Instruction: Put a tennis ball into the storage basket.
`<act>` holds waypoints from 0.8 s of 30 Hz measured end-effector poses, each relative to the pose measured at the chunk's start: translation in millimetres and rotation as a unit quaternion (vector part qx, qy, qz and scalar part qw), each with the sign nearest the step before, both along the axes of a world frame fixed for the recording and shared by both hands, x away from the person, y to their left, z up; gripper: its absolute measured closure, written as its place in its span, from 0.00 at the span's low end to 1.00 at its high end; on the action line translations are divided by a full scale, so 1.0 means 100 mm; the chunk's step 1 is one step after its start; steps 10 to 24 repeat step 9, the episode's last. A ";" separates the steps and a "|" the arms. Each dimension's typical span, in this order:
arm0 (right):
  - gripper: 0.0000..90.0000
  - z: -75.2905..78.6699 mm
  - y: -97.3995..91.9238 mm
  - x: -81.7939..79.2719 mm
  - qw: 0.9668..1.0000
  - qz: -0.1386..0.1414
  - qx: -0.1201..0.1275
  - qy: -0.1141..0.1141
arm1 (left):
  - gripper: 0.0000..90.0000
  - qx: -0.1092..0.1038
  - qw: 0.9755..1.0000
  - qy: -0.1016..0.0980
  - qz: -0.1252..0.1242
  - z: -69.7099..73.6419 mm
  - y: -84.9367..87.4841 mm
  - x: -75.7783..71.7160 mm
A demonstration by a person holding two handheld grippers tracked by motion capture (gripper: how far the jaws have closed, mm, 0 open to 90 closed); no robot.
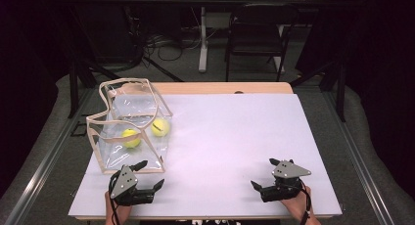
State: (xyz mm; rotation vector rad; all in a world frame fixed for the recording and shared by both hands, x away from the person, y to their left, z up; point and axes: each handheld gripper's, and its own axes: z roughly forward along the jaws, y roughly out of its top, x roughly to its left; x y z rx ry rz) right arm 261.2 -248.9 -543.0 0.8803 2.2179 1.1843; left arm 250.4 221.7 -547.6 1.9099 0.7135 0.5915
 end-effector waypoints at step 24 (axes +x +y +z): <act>0.00 -0.03 -0.03 -0.03 1.000 -0.008 0.001 -0.006 | 0.18 0.003 1.000 0.001 0.000 0.00 0.00 0.01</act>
